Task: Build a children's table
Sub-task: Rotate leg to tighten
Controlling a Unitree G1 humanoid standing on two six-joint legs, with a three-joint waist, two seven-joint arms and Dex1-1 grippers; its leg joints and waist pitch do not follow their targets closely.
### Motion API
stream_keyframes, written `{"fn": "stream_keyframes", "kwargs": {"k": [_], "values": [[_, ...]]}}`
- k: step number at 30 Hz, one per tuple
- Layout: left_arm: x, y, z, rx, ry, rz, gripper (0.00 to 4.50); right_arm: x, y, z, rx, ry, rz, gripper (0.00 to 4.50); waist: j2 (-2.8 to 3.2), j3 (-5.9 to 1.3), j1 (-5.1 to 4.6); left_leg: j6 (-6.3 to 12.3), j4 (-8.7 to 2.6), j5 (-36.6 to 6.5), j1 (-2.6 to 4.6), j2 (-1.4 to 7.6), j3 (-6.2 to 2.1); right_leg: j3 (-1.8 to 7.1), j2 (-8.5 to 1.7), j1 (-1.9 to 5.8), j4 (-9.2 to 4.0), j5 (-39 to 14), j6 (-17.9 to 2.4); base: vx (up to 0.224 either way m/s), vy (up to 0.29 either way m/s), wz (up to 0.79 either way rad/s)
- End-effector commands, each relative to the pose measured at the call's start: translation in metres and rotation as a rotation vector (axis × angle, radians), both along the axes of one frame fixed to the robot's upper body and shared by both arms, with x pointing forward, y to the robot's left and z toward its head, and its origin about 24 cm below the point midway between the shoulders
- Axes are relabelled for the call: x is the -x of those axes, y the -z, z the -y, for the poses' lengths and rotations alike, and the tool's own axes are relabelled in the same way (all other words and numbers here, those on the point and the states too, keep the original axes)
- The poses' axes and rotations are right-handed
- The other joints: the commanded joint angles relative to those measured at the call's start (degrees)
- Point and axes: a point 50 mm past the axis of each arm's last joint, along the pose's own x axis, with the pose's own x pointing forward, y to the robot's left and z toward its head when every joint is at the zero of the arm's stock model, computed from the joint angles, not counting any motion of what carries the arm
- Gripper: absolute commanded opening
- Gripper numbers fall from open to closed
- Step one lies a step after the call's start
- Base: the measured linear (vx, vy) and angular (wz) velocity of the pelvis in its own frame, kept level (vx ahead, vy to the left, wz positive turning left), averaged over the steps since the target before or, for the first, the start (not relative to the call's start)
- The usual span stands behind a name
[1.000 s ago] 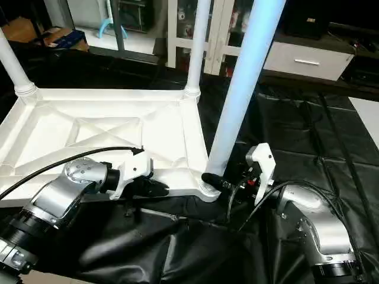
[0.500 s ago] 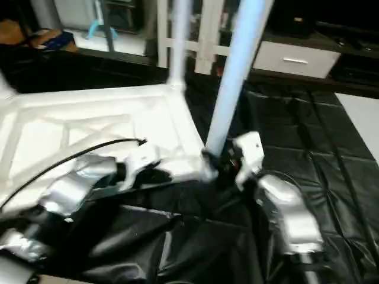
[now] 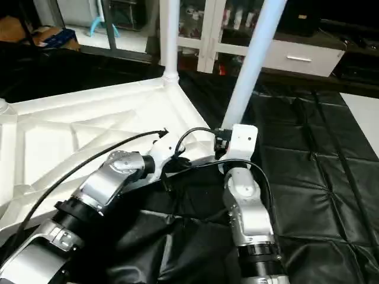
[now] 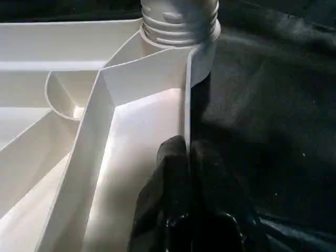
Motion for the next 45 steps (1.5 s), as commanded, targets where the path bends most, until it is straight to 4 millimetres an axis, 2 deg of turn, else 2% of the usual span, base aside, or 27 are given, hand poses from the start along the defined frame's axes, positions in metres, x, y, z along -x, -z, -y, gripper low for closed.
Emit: {"fn": "stream_keyframes", "kwargs": {"k": [1,3,4,5,6,7,8,9,10,11,12,13,14,18,21,22,24,25,26,28,30,34,39,41,43,44,45], "values": [[0.004,0.012,-0.027,-0.053,-0.007,-0.046,0.0,0.005,-0.018,0.027,0.04,0.002,0.096,2.61,-0.02,-3.77,0.34,4.51,-4.19,-7.7,0.55,2.33,-0.97,1.5,-2.56,2.95,-2.73,-5.6,-12.6,0.0,0.0,0.0],[0.008,0.012,-0.028,-0.05,0.048,-0.055,0.0,0.006,-0.022,0.033,0.041,-0.031,0.11,2.9,0.02,-3.74,0.4,4.81,-4.21,-8.1,0.54,2.48,-1.01,1.52,-2.65,2.95,-2.73,-6.7,-12.9,0.0,0.0,0.0],[0.012,0.013,-0.03,-0.047,0.097,-0.069,0.0,0.008,-0.024,0.036,0.028,-0.08,0.119,2.9,0.05,-3.66,0.39,4.71,-4.29,-9.0,0.7,2.53,-0.99,1.52,-2.68,2.8,-2.92,-8.2,-13.0,0.0,0.0,0.0],[0.015,0.013,-0.034,-0.054,0.132,-0.072,0.0,0.01,-0.024,0.036,0.019,-0.184,0.107,3.0,0.48,-3.55,0.47,4.56,-4.37,-9.6,0.76,2.58,-1.11,1.52,-2.65,2.75,-2.97,-9.0,-13.0,0.0,0.0,0.0],[0.017,0.014,-0.036,-0.056,0.162,-0.071,0.0,0.013,-0.024,0.036,0.013,-0.25,0.096,3.06,0.39,-3.49,0.46,4.39,-4.46,-10.3,0.86,2.68,-1.05,1.5,-2.57,2.69,-3.1,-9.6,-13.0,0.0,0.0,0.0],[0.024,0.014,-0.04,-0.052,0.241,-0.1,0.0,0.02,-0.022,0.037,0.003,-0.425,0.048,3.12,0.34,-3.49,0.63,4.48,-4.44,-10.5,0.9,2.75,-1.08,1.54,-2.55,2.83,-2.96,-9.1,-13.3,0.0,0.0,0.0],[0.024,0.014,-0.04,-0.052,0.241,-0.1,0.0,0.02,-0.022,0.037,0.003,-0.425,0.048,3.35,0.39,-3.48,0.73,4.64,-4.46,-10.6,0.97,2.81,-1.12,1.53,-2.57,2.89,-2.92,-9.0,-13.5,0.0,0.0,0.0],[0.027,0.014,-0.041,-0.052,0.265,-0.11,0.0,0.024,-0.021,0.039,0.01,-0.493,0.032,3.35,0.35,-3.44,0.79,4.74,-4.42,-10.1,0.93,2.91,-0.98,1.6,-2.63,2.74,-2.89,-8.3,-13.9,0.0,0.0,0.0],[0.03,0.014,-0.047,-0.063,0.309,-0.114,0.0,0.037,-0.019,0.042,0.066,-0.676,-0.011,3.35,0.31,-3.42,1.05,4.78,-4.42,-10.8,1.01,2.89,-0.99,1.54,-2.67,2.75,-3.0,-9.2,-14.1,0.0,0.0,0.0],[0.03,0.014,-0.047,-0.063,0.311,-0.115,0.0,0.038,-0.019,0.043,0.07,-0.691,-0.015,3.35,0.23,-3.41,1.26,4.71,-4.43,-11.0,1.06,3.0,-1.05,1.54,-2.74,2.92,-2.97,-9.6,-14.0,0.0,0.0,0.0],[0.031,0.014,-0.049,-0.058,0.316,-0.121,0.0,0.042,-0.018,0.045,0.097,-0.749,-0.026,3.35,0.43,-3.14,1.41,4.63,-4.56,-11.9,1.11,3.07,-0.97,1.61,-2.78,2.64,-3.14,-11.1,-13.8,0.0,0.0,0.0],[0.03,0.013,-0.051,-0.049,0.312,-0.128,0.0,0.046,-0.017,0.05,0.102,-0.79,-0.054,3.35,0.3,-3.12,1.48,4.08,-4.61,-12.8,1.08,3.05,-0.98,1.61,-2.9,2.66,-3.35,-13.1,-13.4,0.0,0.0,0.0],[0.03,0.013,-0.052,-0.05,0.313,-0.128,0.0,0.046,-0.017,0.053,0.105,-0.802,-0.061,3.35,-0.06,-3.14,1.41,3.62,-4.66,-13.6,0.97,3.01,-1.05,1.6,-3.0,2.63,-3.5,-15.1,-13.0,0.0,0.0,0.0],[0.03,0.01,-0.055,-0.048,0.319,-0.127,0.0,0.047,-0.017,0.056,0.087,-0.846,-0.072,3.35,-0.02,-3.17,1.3,2.81,-4.72,-14.4,0.94,3.01,-1.26,1.59,-3.13,2.4,-3.82,-18.5,-12.0,0.0,0.0,0.0],[0.032,0.009,-0.055,-0.037,0.333,-0.128,0.0,0.048,-0.017,0.052,0.053,-0.9,-0.085,3.35,-0.02,-3.31,1.01,3.09,-4.63,-12.9,0.88,2.97,-1.25,1.55,-2.97,2.4,-3.57,-16.3,-12.5,0.0,0.0,0.0],[0.032,0.008,-0.055,-0.035,0.336,-0.129,0.0,0.048,-0.017,0.051,0.048,-0.908,-0.086,3.09,-0.02,-3.39,0.99,3.33,-4.57,-12.4,0.82,2.95,-1.26,1.53,-3.02,2.55,-3.43,-15.4,-12.8,0.0,0.0,0.0],[0.033,0.008,-0.054,-0.031,0.345,-0.131,0.0,0.049,-0.016,0.049,0.035,-0.931,-0.092,3.0,-0.02,-3.55,1.0,4.24,-4.4,-10.2,0.78,2.98,-1.2,1.48,-2.99,2.64,-3.08,-12.0,-13.8,0.0,0.0,0.0],[0.034,0.008,-0.054,-0.028,0.351,-0.134,0.0,0.049,-0.015,0.048,0.028,-0.941,-0.096,2.89,-0.68,-3.82,0.99,4.94,-4.17,-8.8,0.77,2.95,-1.03,1.46,-2.97,2.78,-2.87,-10.3,-14.4,0.0,0.0,0.0],[0.034,0.008,-0.054,-0.027,0.354,-0.136,0.0,0.049,-0.015,0.048,0.026,-0.946,-0.098,2.89,-0.45,-3.79,1.15,5.21,-4.16,-8.1,0.77,2.98,-1.11,1.48,-3.1,2.82,-2.67,-9.7,-14.7,0.0,0.0,0.0],[0.035,0.009,-0.053,-0.027,0.361,-0.14,0.0,0.049,-0.014,0.048,0.015,-0.95,-0.099,2.58,-0.31,-3.68,1.14,5.94,-4.11,-7.7,0.79,2.96,-0.99,1.44,-3.06,2.74,-2.76,-9.6,-15.1,0.0,0.0,0.0],[0.035,0.009,-0.053,-0.027,0.363,-0.141,0.0,0.049,-0.014,0.048,0.021,-0.944,-0.099,2.53,-0.26,-3.64,1.16,5.63,-4.15,-8.6,0.86,2.97,-0.99,1.42,-3.09,2.7,-2.93,-11.1,-15.0,0.0,0.0,0.0],[0.035,0.008,-0.053,-0.029,0.365,-0.142,0.0,0.049,-0.012,0.051,0.039,-0.929,-0.108,2.16,-0.28,-3.55,1.13,4.61,-4.28,-10.1,0.9,3.01,-1.07,1.45,-3.08,2.62,-3.17,-14.0,-14.0,0.0,0.0,0.0],[0.034,0.009,-0.052,-0.039,0.351,-0.144,0.0,0.046,-0.007,0.055,0.08,-0.849,-0.108,1.92,-0.11,-3.72,1.12,4.3,-4.21,-9.4,0.94,2.97,-1.04,1.46,-3.05,2.6,-3.0,-12.3,-14.2,0.0,0.0,0.0],[0.029,0.009,-0.05,-0.039,0.295,-0.142,0.0,0.039,-0.001,0.058,0.115,-0.72,-0.108,1.89,-0.1,-3.68,1.03,4.12,-4.24,-9.9,0.9,2.95,-1.02,1.44,-2.97,2.58,-3.04,-12.8,-14.2,0.0,0.0,0.0],[0.021,0.007,-0.046,-0.032,0.207,-0.124,0.0,0.03,0.006,0.064,0.133,-0.52,-0.111,1.87,-0.13,-3.53,0.79,2.62,-4.4,-11.8,0.92,2.89,-1.08,1.44,-3.0,2.36,-3.45,-16.5,-13.4,0.0,0.0,0.0],[0.021,0.007,-0.046,-0.032,0.207,-0.124,0.0,0.03,0.006,0.064,0.133,-0.52,-0.111,1.86,-0.16,-3.5,0.72,2.05,-4.41,-12.2,0.89,2.81,-1.09,1.45,-3.04,2.27,-3.59,-17.8,-13.1,0.0,0.0,0.0],[0.018,0.007,-0.044,-0.034,0.177,-0.117,0.0,0.027,0.008,0.066,0.138,-0.439,-0.115,1.86,-0.15,-3.5,0.62,1.19,-4.58,-13.4,0.85,2.77,-1.32,1.38,-2.99,2.34,-3.76,-19.9,-12.2,0.0,0.0,0.0]]}}
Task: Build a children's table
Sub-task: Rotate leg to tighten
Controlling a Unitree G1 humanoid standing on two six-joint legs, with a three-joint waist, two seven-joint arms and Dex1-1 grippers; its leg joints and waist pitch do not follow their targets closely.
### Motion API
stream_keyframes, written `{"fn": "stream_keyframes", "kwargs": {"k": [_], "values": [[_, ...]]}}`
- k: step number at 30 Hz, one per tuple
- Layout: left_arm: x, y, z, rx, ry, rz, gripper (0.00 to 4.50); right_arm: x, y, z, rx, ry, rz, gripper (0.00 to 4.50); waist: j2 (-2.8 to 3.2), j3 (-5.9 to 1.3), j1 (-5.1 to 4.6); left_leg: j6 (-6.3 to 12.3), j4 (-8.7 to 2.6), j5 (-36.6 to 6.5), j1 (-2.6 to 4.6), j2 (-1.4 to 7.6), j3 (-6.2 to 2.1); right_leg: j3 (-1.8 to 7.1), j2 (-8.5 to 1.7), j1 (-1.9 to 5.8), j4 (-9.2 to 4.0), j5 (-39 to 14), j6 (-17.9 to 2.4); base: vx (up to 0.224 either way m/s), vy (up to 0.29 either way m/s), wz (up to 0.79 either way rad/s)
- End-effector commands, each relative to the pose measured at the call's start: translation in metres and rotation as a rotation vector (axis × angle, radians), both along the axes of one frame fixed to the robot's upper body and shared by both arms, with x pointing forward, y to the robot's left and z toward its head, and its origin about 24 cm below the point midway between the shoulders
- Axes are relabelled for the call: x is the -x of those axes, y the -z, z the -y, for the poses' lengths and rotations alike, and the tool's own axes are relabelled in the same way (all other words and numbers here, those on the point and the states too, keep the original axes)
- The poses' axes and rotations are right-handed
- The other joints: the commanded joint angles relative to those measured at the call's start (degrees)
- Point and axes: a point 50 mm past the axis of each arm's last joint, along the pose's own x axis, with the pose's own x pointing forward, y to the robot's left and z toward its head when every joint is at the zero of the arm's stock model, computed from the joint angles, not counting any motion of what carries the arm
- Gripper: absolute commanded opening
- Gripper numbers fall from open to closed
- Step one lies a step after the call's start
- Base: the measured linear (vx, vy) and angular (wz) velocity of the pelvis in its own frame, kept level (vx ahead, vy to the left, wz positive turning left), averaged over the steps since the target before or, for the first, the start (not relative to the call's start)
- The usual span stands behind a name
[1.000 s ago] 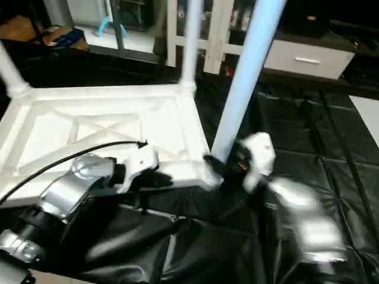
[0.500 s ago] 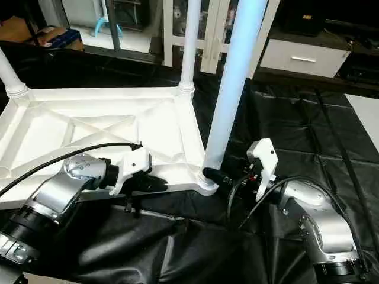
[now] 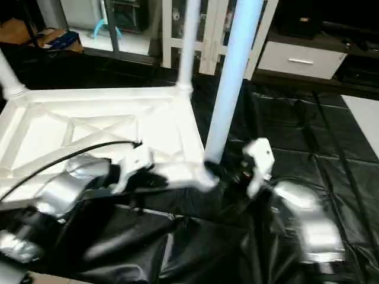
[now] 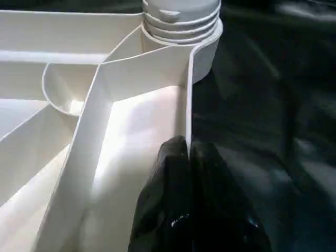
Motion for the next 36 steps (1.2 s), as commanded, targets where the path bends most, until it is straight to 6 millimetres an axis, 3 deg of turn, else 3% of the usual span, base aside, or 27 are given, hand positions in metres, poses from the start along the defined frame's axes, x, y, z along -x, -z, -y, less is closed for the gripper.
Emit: {"fn": "stream_keyframes", "kwargs": {"k": [1,4,6,7,8,10,14,15,16,21,23,25,27,28,30,32,36], "values": [[-0.004,0.005,0.003,-0.019,-0.081,-0.015,0.0,-0.008,0.015,0.027,0.087,0.321,-0.053,1.86,-0.27,-3.45,-0.03,0.65,-4.83,-14.1,0.45,2.62,-1.46,1.32,-2.87,2.11,-3.92,-20.8,-11.3,0.0,0.0,0.0],[-0.015,0.003,0.012,0.003,-0.234,0.01,0.0,-0.012,0.023,0.031,0.14,0.633,-0.068,1.86,-0.2,-3.4,-0.36,-0.64,-4.85,-14.9,0.74,2.48,-1.29,1.47,-2.65,1.39,-4.27,-21.6,-10.5,0.0,0.0,0.0],[-0.019,0.002,0.016,0.011,-0.293,0.018,0.0,-0.012,0.024,0.034,0.168,0.805,-0.05,1.85,-0.3,-3.65,-0.34,-0.88,-4.84,-14.2,0.56,2.34,-1.42,1.43,-2.63,1.71,-4.17,-20.8,-9.9,0.0,0.0,0.0],[-0.023,0.001,0.019,0.017,-0.342,0.036,0.0,-0.01,0.022,0.032,0.158,0.933,-0.019,1.85,-0.29,-3.57,-0.32,-0.76,-4.8,-13.8,0.59,2.34,-1.28,1.55,-2.53,1.45,-4.18,-19.8,-9.5,0.0,0.0,0.0],[-0.024,0.001,0.024,0.019,-0.353,0.038,0.0,-0.011,0.019,0.021,0.144,0.965,0.003,1.85,-0.3,-3.56,-0.35,-0.81,-4.77,-13.8,0.62,2.3,-1.19,1.61,-2.55,1.23,-4.3,-19.7,-9.4,0.0,0.0,0.0],[-0.024,0.0,0.029,0.022,-0.353,0.041,0.0,-0.014,0.015,0.004,0.112,0.957,0.024,1.84,-0.25,-3.82,-0.26,-0.47,-4.79,-12.8,0.58,2.18,-1.28,1.55,-2.35,1.52,-3.88,-17.0,-8.8,0.0,0.0,0.0],[-0.023,0.0,0.034,0.027,-0.335,0.042,0.0,-0.022,0.012,-0.028,0.004,0.796,0.024,1.84,-0.11,-3.84,-0.24,1.32,-4.66,-11.4,0.39,2.14,-1.21,1.48,-2.37,2.02,-3.39,-11.6,-9.6,0.0,0.0,0.0],[-0.022,0.0,0.033,0.024,-0.331,0.046,0.0,-0.022,0.009,-0.03,0.011,0.757,0.051,2.4,-0.11,-3.84,-0.24,1.32,-4.66,-11.4,0.39,2.14,-1.21,1.48,-2.37,2.02,-3.39,-11.6,-9.6,0.0,0.0,0.0],[-0.022,0.0,0.031,0.023,-0.323,0.05,0.0,-0.022,0.006,-0.03,0.023,0.73,0.081,2.4,-0.07,-3.87,-0.19,2.06,-4.55,-10.4,0.37,2.14,-1.17,1.5,-2.38,2.16,-3.22,-10.0,-10.0,0.0,0.0,0.0],[-0.021,0.002,0.026,0.009,-0.319,0.04,0.0,-0.022,-0.005,-0.024,0.015,0.72,0.123,2.9,-0.17,-3.81,-0.16,3.19,-4.43,-9.4,0.25,2.15,-1.06,1.52,-2.45,2.38,-3.17,-9.4,-10.9,0.0,0.0,0.0],[-0.012,0.005,0.023,0.005,-0.211,0.014,0.0,-0.023,-0.018,-0.015,-0.007,0.635,0.154,3.02,-0.19,-3.72,-0.15,3.16,-4.59,-10.9,0.27,2.32,-1.29,1.45,-2.59,2.57,-3.29,-12.1,-10.5,0.0,0.0,0.0],[-0.007,0.006,0.022,0.0,-0.147,0.001,0.0,-0.023,-0.02,-0.012,0.024,0.564,0.167,3.32,-0.08,-3.74,-0.32,3.41,-4.51,-10.8,0.29,2.39,-1.29,1.46,-2.56,2.41,-3.27,-11.6,-10.8,0.0,0.0,0.0],[0.001,0.009,0.022,-0.006,-0.07,-0.022,0.0,-0.023,-0.02,-0.007,0.068,0.496,0.179,3.32,0.0,-3.81,-0.35,3.63,-4.47,-9.9,0.36,2.49,-1.29,1.44,-2.52,2.49,-3.11,-10.1,-11.4,0.0,0.0,0.0],[0.019,0.013,0.019,-0.02,0.09,-0.073,0.0,-0.019,-0.015,0.0,0.106,0.326,0.132,3.32,0.02,-3.87,-0.34,4.61,-4.37,-9.3,0.48,2.56,-1.26,1.43,-2.62,2.67,-2.86,-8.3,-12.6,0.0,0.0,0.0],[0.024,0.014,0.018,-0.022,0.133,-0.087,0.0,-0.018,-0.014,0.002,0.107,0.277,0.111,3.32,0.21,-3.65,-0.42,5.25,-4.35,-9.4,0.52,2.82,-1.11,1.53,-2.65,2.5,-2.78,-7.2,-13.8,0.0,0.0,0.0],[0.035,0.017,0.012,-0.024,0.199,-0.145,0.0,-0.003,-0.008,0.008,0.143,0.021,0.047,3.32,0.15,-3.65,-0.3,5.42,-4.34,-10.0,0.53,2.92,-1.11,1.43,-2.62,2.76,-2.63,-7.5,-14.8,0.0,0.0,0.0],[0.037,0.017,0.007,-0.027,0.206,-0.153,0.0,0.009,-0.006,0.013,0.158,-0.139,0.009,3.32,0.07,-3.31,0.85,4.34,-4.56,-12.8,1.26,3.18,-0.93,1.56,-2.74,2.17,-3.39,-12.7,-14.4,0.0,0.0,0.0]]}}
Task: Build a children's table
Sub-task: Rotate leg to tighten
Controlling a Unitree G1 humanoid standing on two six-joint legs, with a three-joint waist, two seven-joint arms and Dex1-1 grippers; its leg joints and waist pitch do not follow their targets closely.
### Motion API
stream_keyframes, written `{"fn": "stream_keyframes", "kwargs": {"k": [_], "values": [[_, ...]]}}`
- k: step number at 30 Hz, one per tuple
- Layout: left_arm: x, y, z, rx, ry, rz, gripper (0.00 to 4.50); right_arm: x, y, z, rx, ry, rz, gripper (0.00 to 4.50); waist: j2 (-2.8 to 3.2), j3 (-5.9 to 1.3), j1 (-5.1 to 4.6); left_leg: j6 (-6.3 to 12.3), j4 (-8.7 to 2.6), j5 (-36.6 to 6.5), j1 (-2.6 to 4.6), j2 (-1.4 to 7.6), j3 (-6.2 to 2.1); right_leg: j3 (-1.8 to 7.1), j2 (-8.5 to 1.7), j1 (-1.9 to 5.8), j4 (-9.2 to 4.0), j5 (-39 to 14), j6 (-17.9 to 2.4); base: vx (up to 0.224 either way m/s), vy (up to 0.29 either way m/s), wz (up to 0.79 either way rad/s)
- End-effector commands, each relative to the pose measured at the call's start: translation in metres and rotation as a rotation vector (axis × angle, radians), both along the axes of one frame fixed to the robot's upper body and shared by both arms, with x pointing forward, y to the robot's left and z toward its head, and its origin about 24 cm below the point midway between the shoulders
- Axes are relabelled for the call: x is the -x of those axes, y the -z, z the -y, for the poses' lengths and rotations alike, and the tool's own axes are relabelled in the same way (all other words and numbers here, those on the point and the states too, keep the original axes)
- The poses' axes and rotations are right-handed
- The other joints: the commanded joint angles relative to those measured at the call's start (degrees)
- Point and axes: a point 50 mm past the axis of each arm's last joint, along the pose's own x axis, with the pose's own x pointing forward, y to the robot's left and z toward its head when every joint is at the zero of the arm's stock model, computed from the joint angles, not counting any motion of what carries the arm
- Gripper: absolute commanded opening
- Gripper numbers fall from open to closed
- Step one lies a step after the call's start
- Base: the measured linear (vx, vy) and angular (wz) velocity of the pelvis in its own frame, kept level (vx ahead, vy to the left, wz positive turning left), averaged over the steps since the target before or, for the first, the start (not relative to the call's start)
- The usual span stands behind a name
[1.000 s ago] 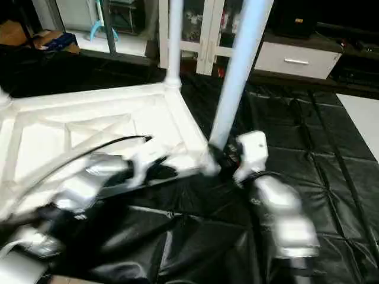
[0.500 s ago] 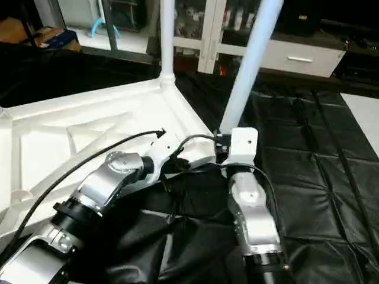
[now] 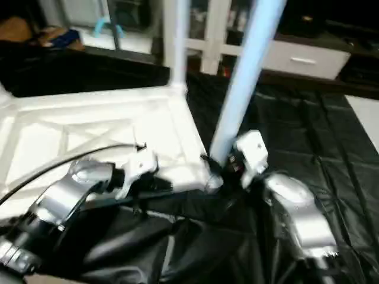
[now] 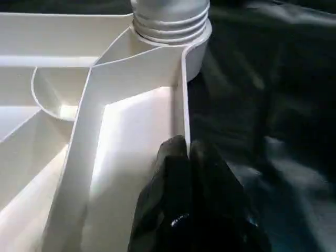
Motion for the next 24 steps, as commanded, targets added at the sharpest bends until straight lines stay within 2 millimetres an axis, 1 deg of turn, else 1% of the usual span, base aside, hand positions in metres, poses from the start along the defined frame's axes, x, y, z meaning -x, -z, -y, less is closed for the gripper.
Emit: {"fn": "stream_keyframes", "kwargs": {"k": [1,2,3,4,5,7,8,9,11,12,14,15,16,17,18,19,20,21,22,23,24], "values": [[0.012,0.013,0.003,-0.031,0.087,-0.08,0.0,0.005,0.005,0.014,0.014,-0.037,-0.073,3.32,-0.23,-3.17,-0.11,4.06,-4.44,-13.4,1.28,3.12,-0.85,1.61,-2.64,1.9,-3.43,-13.5,-14.1,0.0,0.0,0.0],[0.011,0.012,0.002,-0.03,0.085,-0.078,0.0,0.006,0.006,0.015,0.029,-0.054,-0.078,3.32,-0.26,-3.09,0.03,3.64,-4.61,-14.1,1.23,3.11,-1.0,1.61,-2.75,1.95,-3.59,-15.6,-13.7,0.0,0.0,0.0],[0.01,0.011,0.001,-0.031,0.084,-0.076,0.0,0.007,0.007,0.016,0.035,-0.069,-0.084,3.32,-0.25,-3.1,0.1,3.41,-4.59,-14.4,1.23,3.12,-1.0,1.64,-2.83,1.9,-3.66,-16.4,-13.4,0.0,0.0,0.0],[0.01,0.01,0.0,-0.032,0.083,-0.07,0.0,0.007,0.007,0.016,0.028,-0.091,-0.093,3.32,-0.36,-3.11,0.04,2.82,-4.66,-15.1,0.98,3.02,-1.16,1.59,-2.89,1.94,-3.72,-18.3,-12.6,0.0,0.0,0.0],[0.01,0.009,-0.001,-0.031,0.083,-0.068,0.0,0.007,0.007,0.016,0.02,-0.095,-0.093,3.32,-0.43,-3.14,0.07,2.59,-4.69,-15.0,0.94,3.01,-1.22,1.58,-2.98,1.9,-3.85,-19.3,-12.0,0.0,0.0,0.0],[0.01,0.009,-0.002,-0.03,0.083,-0.068,0.0,0.006,0.007,0.015,0.004,-0.104,-0.098,3.32,-0.37,-3.11,0.09,2.42,-4.7,-14.9,0.91,3.0,-1.27,1.6,-3.0,1.84,-3.92,-19.8,-11.6,0.0,0.0,0.0],[0.01,0.009,-0.002,-0.03,0.083,-0.068,0.0,0.006,0.007,0.015,0.004,-0.104,-0.098,3.32,-0.46,-3.16,0.1,2.41,-4.7,-14.5,0.84,2.97,-1.27,1.6,-2.97,1.86,-3.91,-19.8,-11.3,0.0,0.0,0.0],[0.01,0.008,-0.002,-0.031,0.085,-0.068,0.0,0.006,0.006,0.015,-0.013,-0.119,-0.104,3.32,-0.43,-3.22,0.11,2.49,-4.68,-14.1,0.82,2.98,-1.31,1.58,-2.99,1.88,-3.84,-19.5,-11.3,0.0,0.0,0.0],[0.011,0.008,-0.003,-0.03,0.086,-0.07,0.0,0.006,0.006,0.014,-0.04,-0.131,-0.117,3.08,-0.42,-3.26,0.12,2.7,-4.67,-13.4,0.75,2.98,-1.32,1.54,-2.95,1.93,-3.71,-18.3,-11.6,0.0,0.0,0.0],[0.011,0.008,-0.003,-0.03,0.086,-0.07,0.0,0.006,0.006,0.014,-0.04,-0.131,-0.117,3.08,-0.33,-3.31,0.14,2.98,-4.65,-12.7,0.75,3.02,-1.33,1.53,-2.95,1.98,-3.58,-17.0,-12.0,0.0,0.0,0.0],[0.011,0.007,-0.003,-0.029,0.088,-0.071,0.0,0.006,0.006,0.013,-0.052,-0.131,-0.12,2.76,-0.33,-3.37,0.16,3.45,-4.53,-11.6,0.7,2.99,-1.24,1.49,-2.9,2.04,-3.38,-15.0,-12.7,0.0,0.0,0.0],[0.011,0.007,-0.003,-0.029,0.089,-0.072,0.0,0.006,0.006,0.013,-0.058,-0.128,-0.122,2.76,-0.24,-3.36,0.19,3.54,-4.53,-11.4,0.7,2.97,-1.23,1.5,-2.89,2.04,-3.36,-14.7,-12.9,0.0,0.0,0.0],[0.011,0.007,-0.003,-0.029,0.09,-0.072,0.0,0.006,0.007,0.013,-0.063,-0.129,-0.123,2.67,-0.34,-3.4,0.15,3.76,-4.48,-11.0,0.65,2.94,-1.2,1.49,-2.86,2.1,-3.29,-14.1,-13.1,0.0,0.0,0.0],[0.011,0.007,-0.003,-0.029,0.09,-0.073,0.0,0.006,0.007,0.013,-0.066,-0.126,-0.123,2.61,-0.21,-3.38,0.18,3.79,-4.5,-10.9,0.63,2.94,-1.22,1.48,-2.88,2.13,-3.24,-13.9,-13.1,0.0,0.0,0.0],[0.011,0.007,-0.003,-0.029,0.09,-0.073,0.0,0.006,0.007,0.013,-0.066,-0.126,-0.123,2.54,-0.29,-3.37,0.14,3.85,-4.49,-10.9,0.64,2.94,-1.19,1.47,-2.88,2.1,-3.28,-13.9,-13.3,0.0,0.0,0.0],[0.011,0.007,-0.003,-0.029,0.088,-0.074,0.0,0.005,0.008,0.013,-0.068,-0.105,-0.116,2.54,-0.23,-3.28,0.13,3.68,-4.57,-11.5,0.67,2.96,-1.21,1.46,-2.88,2.07,-3.39,-14.8,-13.2,0.0,0.0,0.0],[0.008,0.007,-0.003,-0.031,0.062,-0.08,0.0,0.001,0.012,0.017,-0.054,-0.02,-0.102,2.3,-0.18,-3.24,0.11,3.5,-4.61,-12.0,0.69,2.96,-1.22,1.47,-2.89,2.04,-3.46,-15.4,-13.1,0.0,0.0,0.0],[0.007,0.008,-0.003,-0.032,0.048,-0.083,0.0,-0.001,0.014,0.018,-0.043,0.021,-0.096,2.3,-0.22,-3.18,-0.02,2.96,-4.66,-12.7,0.67,2.94,-1.21,1.49,-2.92,1.91,-3.59,-16.8,-12.8,0.0,0.0,0.0],[0.007,0.008,-0.003,-0.033,0.041,-0.084,0.0,-0.002,0.014,0.019,-0.038,0.039,-0.094,2.19,-0.24,-3.12,-0.13,2.2,-4.75,-13.9,0.65,2.85,-1.25,1.45,-2.9,1.81,-3.83,-18.9,-12.2,0.0,0.0,0.0],[0.003,0.008,-0.003,-0.039,0.004,-0.081,0.0,-0.005,0.018,0.022,-0.02,0.126,-0.089,2.19,-0.03,-3.01,-0.13,1.74,-4.85,-14.4,0.69,2.85,-1.35,1.47,-2.93,1.78,-3.91,-20.0,-11.7,0.0,0.0,0.0],[0.0,0.008,-0.003,-0.049,-0.027,-0.074,0.0,-0.008,0.02,0.024,-0.014,0.192,-0.087,2.1,-0.16,-2.99,-0.41,1.01,-4.94,-15.3,0.72,2.82,-1.41,1.45,-2.8,1.65,-4.05,-21.3,-11.2,0.0,0.0,0.0]]}}
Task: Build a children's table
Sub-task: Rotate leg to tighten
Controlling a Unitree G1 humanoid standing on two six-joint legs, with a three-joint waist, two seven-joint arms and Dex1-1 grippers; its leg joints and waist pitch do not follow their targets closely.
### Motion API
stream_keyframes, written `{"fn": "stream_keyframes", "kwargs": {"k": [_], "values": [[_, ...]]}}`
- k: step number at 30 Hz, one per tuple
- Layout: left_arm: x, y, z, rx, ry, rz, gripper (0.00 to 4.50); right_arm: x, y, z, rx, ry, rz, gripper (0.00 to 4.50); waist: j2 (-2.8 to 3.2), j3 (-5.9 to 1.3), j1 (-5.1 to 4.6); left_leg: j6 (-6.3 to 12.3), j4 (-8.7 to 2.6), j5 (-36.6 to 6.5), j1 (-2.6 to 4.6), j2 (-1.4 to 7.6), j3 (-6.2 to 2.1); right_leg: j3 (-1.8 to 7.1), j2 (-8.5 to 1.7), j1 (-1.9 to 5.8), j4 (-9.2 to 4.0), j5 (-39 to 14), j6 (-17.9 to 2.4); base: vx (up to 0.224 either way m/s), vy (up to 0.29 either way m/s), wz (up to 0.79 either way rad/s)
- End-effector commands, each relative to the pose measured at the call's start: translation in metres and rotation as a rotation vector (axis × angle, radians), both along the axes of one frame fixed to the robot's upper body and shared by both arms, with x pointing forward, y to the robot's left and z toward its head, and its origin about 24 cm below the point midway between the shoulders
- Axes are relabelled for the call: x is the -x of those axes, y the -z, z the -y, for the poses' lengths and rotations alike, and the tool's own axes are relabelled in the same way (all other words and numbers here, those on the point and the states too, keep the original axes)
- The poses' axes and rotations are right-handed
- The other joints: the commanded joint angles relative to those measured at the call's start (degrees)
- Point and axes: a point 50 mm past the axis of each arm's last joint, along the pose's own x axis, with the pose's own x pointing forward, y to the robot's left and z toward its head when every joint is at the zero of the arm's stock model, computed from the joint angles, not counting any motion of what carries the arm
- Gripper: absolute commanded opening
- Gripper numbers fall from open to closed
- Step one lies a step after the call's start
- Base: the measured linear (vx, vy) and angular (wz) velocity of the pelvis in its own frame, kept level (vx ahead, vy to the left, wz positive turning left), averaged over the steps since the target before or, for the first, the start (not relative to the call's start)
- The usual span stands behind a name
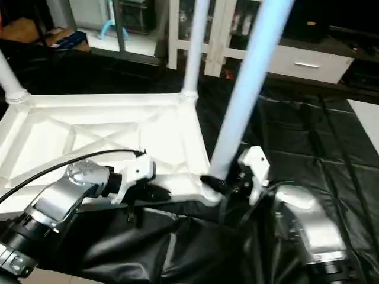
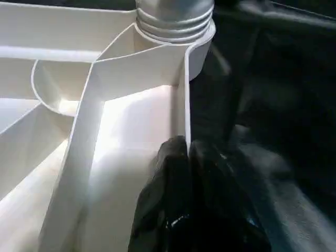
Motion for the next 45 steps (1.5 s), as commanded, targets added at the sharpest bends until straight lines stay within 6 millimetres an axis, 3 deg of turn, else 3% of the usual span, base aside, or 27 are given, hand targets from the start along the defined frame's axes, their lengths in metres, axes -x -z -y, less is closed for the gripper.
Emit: {"fn": "stream_keyframes", "kwargs": {"k": [1,5,6,7,8,9,10,12,14,17,21,23,25,28,34,38,39,41,44,45], "values": [[-0.004,0.01,0.001,-0.056,-0.064,-0.025,0.0,-0.014,0.006,0.029,0.092,0.321,-0.01,2.0,-0.04,-2.89,-0.25,0.41,-5.11,-16.4,0.7,2.75,-1.55,1.36,-2.74,1.48,-4.21,-22.8,-10.7,0.0,0.0,0.0],[-0.02,0.01,0.005,-0.069,-0.244,0.025,0.0,-0.019,0.015,0.038,0.16,0.579,-0.048,1.9,-0.15,-2.93,-0.54,-0.99,-5.14,-17.9,0.71,2.58,-1.67,1.4,-2.74,1.31,-4.6,-25.3,-8.9,0.0,0.0,0.0],[-0.025,0.009,0.007,-0.067,-0.289,0.045,0.0,-0.02,0.017,0.042,0.173,0.684,-0.046,1.9,-0.17,-2.84,-0.58,-0.99,-5.13,-17.8,0.67,2.51,-1.61,1.44,-2.67,1.19,-4.67,-25.5,-8.6,0.0,0.0,0.0],[-0.036,0.006,0.016,-0.05,-0.414,0.097,0.0,-0.019,0.02,0.051,0.205,0.998,-0.034,1.89,0.19,-3.07,-0.64,-1.6,-5.06,-17.1,0.77,2.43,-1.58,1.49,-2.61,0.9,-4.7,-24.7,-8.5,0.0,0.0,0.0],[-0.039,0.005,0.02,-0.042,-0.449,0.106,0.0,-0.018,0.021,0.051,0.208,1.114,-0.013,1.89,0.14,-3.05,-0.75,-1.96,-5.02,-17.0,0.8,2.36,-1.42,1.56,-2.47,0.55,-4.86,-24.5,-8.4,0.0,0.0,0.0],[-0.039,0.005,0.021,-0.041,-0.454,0.107,0.0,-0.018,0.021,0.051,0.209,1.128,-0.01,1.88,-0.1,-3.48,-0.62,-2.46,-4.95,-16.0,0.95,2.28,-1.48,1.49,-2.45,0.75,-4.63,-22.8,-8.1,0.0,0.0,0.0],[-0.04,0.004,0.027,-0.031,-0.465,0.118,0.0,-0.018,0.021,0.047,0.185,1.214,0.011,1.88,-0.06,-3.51,-0.55,-2.23,-5.05,-14.4,0.56,2.27,-1.54,1.48,-2.39,1.1,-4.29,-19.5,-8.0,0.0,0.0,0.0],[-0.04,0.001,0.042,-0.006,-0.45,0.134,0.0,-0.024,0.019,0.022,0.101,1.291,0.035,1.88,0.38,-3.56,-0.67,-1.97,-4.99,-13.7,0.57,2.2,-1.3,1.51,-2.23,0.83,-4.14,-15.9,-8.4,0.0,0.0,0.0],[-0.04,0.001,0.045,-0.011,-0.436,0.133,0.0,-0.027,0.016,0.013,0.097,1.282,0.056,1.88,0.25,-3.71,-0.63,-1.25,-4.91,-12.7,0.52,2.05,-1.28,1.42,-2.08,1.34,-3.68,-12.9,-8.5,0.0,0.0,0.0],[-0.04,0.002,0.045,-0.01,-0.439,0.127,0.0,-0.028,0.014,0.009,0.092,1.265,0.064,1.88,0.37,-3.84,-0.45,1.47,-4.52,-8.7,0.3,2.0,-1.1,1.49,-2.17,1.94,-3.01,-6.4,-9.6,0.0,0.0,0.0],[-0.04,0.004,0.037,-0.028,-0.446,0.131,0.0,-0.03,0.011,0.007,0.035,1.21,0.064,1.88,0.31,-3.89,-0.41,3.21,-4.31,-6.0,0.38,2.06,-0.94,1.46,-2.16,2.16,-2.65,-2.9,-11.1,0.0,0.0,0.0],[-0.04,0.006,0.035,-0.037,-0.452,0.133,0.0,-0.032,0.007,-0.001,0.003,1.144,0.076,1.88,0.4,-3.76,-0.44,3.51,-4.38,-7.0,0.42,2.13,-0.94,1.45,-2.25,2.17,-2.83,-4.4,-11.5,0.0,0.0,0.0],[-0.04,0.007,0.033,-0.046,-0.446,0.14,0.0,-0.032,0.002,-0.006,0.0,1.096,0.116,2.44,0.32,-3.59,-0.52,2.91,-4.49,-9.6,0.45,2.18,-0.95,1.48,-2.27,2.07,-3.27,-8.4,-11.0,0.0,0.0,0.0],[-0.039,0.007,0.032,-0.047,-0.42,0.152,0.0,-0.029,-0.003,-0.006,-0.024,1.082,0.151,2.67,0.34,-3.62,-0.45,2.05,-4.59,-10.3,0.44,2.24,-1.04,1.52,-2.3,2.01,-3.36,-10.3,-10.2,0.0,0.0,0.0],[-0.038,0.009,0.028,-0.063,-0.381,0.165,0.0,-0.015,-0.016,0.004,0.006,1.079,0.24,3.24,0.53,-3.78,-0.35,2.1,-4.51,-8.9,0.41,2.24,-1.04,1.55,-2.17,2.12,-3.08,-7.6,-10.3,0.0,0.0,0.0],[-0.038,0.01,0.027,-0.069,-0.364,0.178,0.0,-0.006,-0.019,0.009,0.051,1.059,0.282,3.56,0.62,-3.82,-0.28,1.98,-4.53,-9.5,0.46,2.3,-1.07,1.55,-2.18,2.12,-3.14,-8.0,-10.5,0.0,0.0,0.0],[-0.038,0.01,0.027,-0.07,-0.344,0.194,0.0,-0.001,-0.017,0.007,0.061,1.012,0.295,3.56,0.96,-3.81,-0.27,1.82,-4.55,-9.7,0.43,2.28,-1.1,1.55,-2.13,2.13,-3.2,-8.0,-10.6,0.0,0.0,0.0],[-0.039,0.011,0.027,-0.078,-0.326,0.207,0.0,0.011,-0.013,0.008,0.135,0.973,0.324,3.9,0.81,-3.87,-0.18,1.98,-4.52,-9.8,0.36,2.29,-1.16,1.59,-2.22,2.29,-3.24,-7.9,-10.4,0.0,0.0,0.0],[-0.04,0.01,0.031,-0.082,-0.246,0.261,0.0,0.028,-0.002,0.009,0.181,0.897,0.291,4.01,0.74,-3.54,-0.19,1.74,-4.89,-13.8,0.22,2.24,-1.31,1.61,-2.29,2.3,-3.93,-13.2,-9.1,0.0,0.0,0.0],[-0.041,0.009,0.032,-0.08,-0.225,0.271,0.0,0.033,0.0,0.012,0.205,0.898,0.293,4.01,0.48,-3.56,-0.64,1.21,-5.0,-15.8,0.12,2.18,-1.5,1.54,-2.34,2.35,-4.12,-16.7,-8.3,0.0,0.0,0.0]]}}
